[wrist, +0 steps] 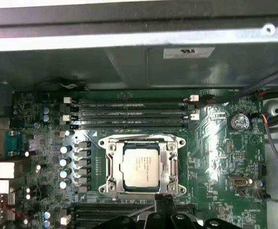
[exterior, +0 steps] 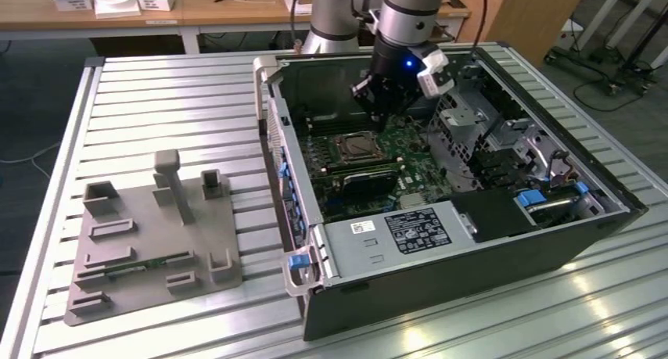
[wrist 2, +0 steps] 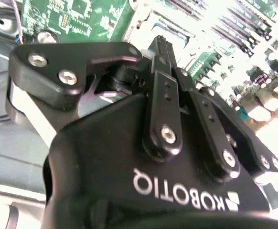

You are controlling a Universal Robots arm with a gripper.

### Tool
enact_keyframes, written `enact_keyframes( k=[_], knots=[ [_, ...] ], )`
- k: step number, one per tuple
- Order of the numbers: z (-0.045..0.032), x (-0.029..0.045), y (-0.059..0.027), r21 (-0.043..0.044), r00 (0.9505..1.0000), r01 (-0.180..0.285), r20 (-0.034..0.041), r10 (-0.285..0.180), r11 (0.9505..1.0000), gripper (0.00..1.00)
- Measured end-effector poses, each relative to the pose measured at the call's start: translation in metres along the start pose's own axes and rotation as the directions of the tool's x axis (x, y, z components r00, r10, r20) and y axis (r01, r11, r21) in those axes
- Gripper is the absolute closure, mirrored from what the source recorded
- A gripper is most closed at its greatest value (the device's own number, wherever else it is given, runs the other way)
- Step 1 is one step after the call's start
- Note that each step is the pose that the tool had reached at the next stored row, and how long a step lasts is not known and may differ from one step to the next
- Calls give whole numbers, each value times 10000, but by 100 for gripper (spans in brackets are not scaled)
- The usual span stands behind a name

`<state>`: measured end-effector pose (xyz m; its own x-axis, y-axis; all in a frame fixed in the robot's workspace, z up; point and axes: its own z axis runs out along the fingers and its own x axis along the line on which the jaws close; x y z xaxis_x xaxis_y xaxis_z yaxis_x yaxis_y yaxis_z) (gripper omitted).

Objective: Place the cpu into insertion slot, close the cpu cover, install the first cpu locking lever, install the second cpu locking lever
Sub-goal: 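Install the second cpu locking lever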

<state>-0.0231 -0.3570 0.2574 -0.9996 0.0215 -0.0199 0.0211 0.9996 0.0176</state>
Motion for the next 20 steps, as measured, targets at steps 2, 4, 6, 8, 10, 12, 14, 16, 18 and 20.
enact_keyframes(
  k=[2, 4, 6, 8, 10, 12, 14, 16, 18, 20],
  knots=[
    [-1, 0, -48, -3, 10000, 0, -1, 0, 10000, 90],
    [-2, 1, -106, -11, 10000, 0, -1, 0, 10000, 90],
    [-3, 4, -159, -12, 10000, 1, -1, -1, 10000, 90],
    [-4, 21, -201, -13, 10000, -1, 0, 1, 10000, 90],
    [-3, 55, -228, -12, 10000, -1, 0, 1, 10000, 90],
    [1, 106, -244, -11, 10000, 1, -1, -1, 10000, 90],
    [6, 150, -260, -12, 10000, 0, -1, 0, 10000, 90],
    [17, 178, -271, -14, 10000, -1, 0, 1, 10000, 90],
    [28, 202, -278, -14, 10000, 0, 0, 0, 10000, 90],
    [87, 320, -286, -12, 10000, 68, -17, -68, 10000, 90]
  ],
)
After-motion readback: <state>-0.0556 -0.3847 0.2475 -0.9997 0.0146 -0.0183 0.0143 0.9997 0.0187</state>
